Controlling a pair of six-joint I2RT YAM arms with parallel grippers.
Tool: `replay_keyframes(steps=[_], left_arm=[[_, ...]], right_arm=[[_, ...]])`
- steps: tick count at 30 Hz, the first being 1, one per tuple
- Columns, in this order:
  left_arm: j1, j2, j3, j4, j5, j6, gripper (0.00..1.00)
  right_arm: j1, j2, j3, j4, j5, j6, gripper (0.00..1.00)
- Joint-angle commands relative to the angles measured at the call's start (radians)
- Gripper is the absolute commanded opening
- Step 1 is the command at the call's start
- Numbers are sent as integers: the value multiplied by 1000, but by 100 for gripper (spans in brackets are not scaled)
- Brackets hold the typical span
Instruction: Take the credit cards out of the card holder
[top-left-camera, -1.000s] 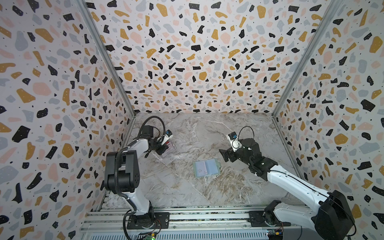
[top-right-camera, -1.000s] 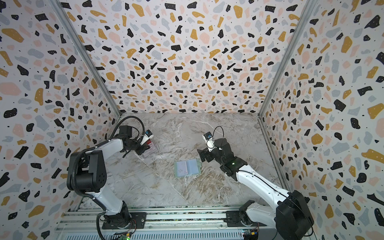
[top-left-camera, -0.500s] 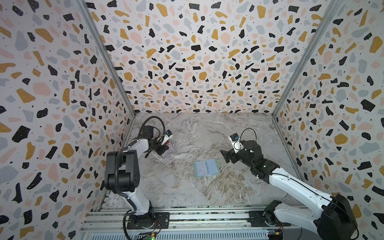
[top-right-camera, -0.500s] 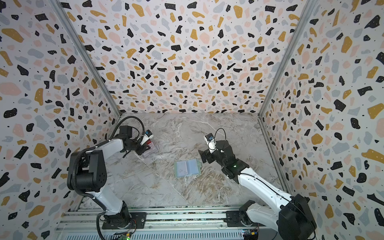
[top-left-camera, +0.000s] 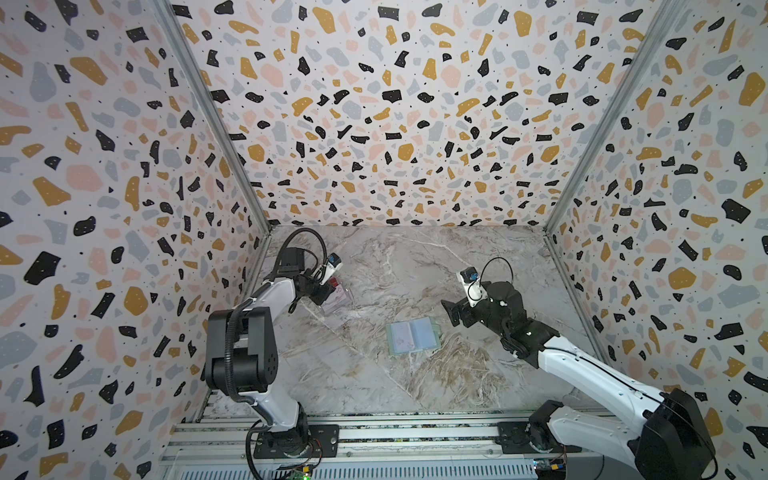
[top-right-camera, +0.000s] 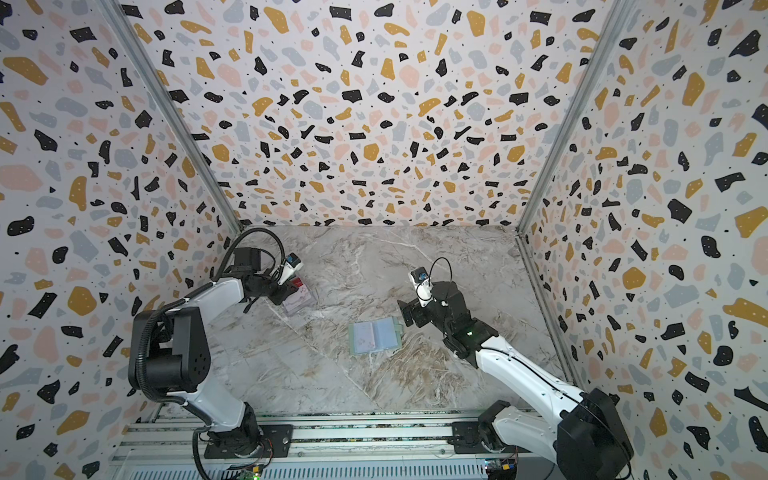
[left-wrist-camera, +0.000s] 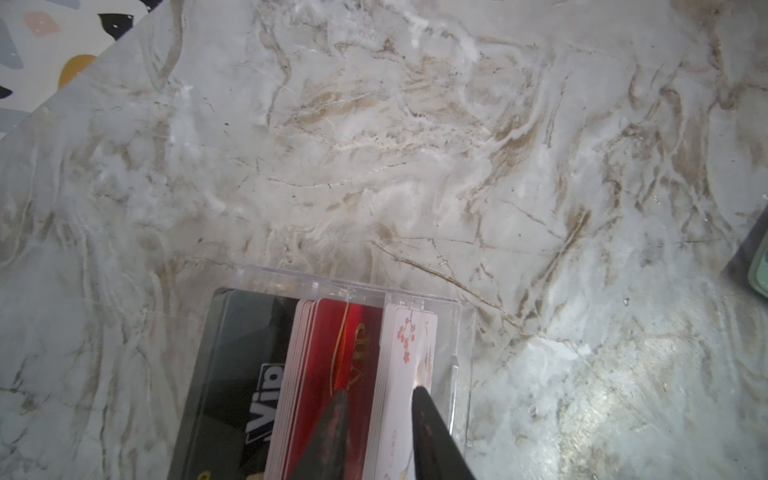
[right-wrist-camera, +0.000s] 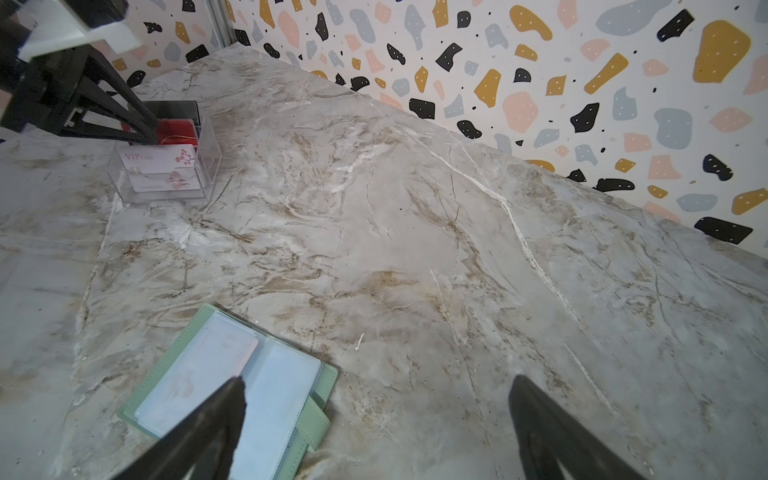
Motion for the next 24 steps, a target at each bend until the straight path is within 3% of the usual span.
replay_keyframes(steps=[1, 10, 13, 18, 24], left_arm=[[6, -42, -20, 53, -27, -45, 31], [4, -125, -22, 56, -35, -92, 37], [-8, -187, -56, 103, -92, -154, 40], [-72, -283, -87, 101, -207, -244, 42], [-184, -373, -130, 80, -265, -381, 45]], right_arm=[[5, 9, 19, 5, 2, 16, 99], [11, 56, 52, -10, -18, 54, 99], [13, 85, 77, -34, -35, 66, 99], [30, 125, 102, -44, -48, 67, 99], [45, 156, 131, -51, -56, 54, 99]])
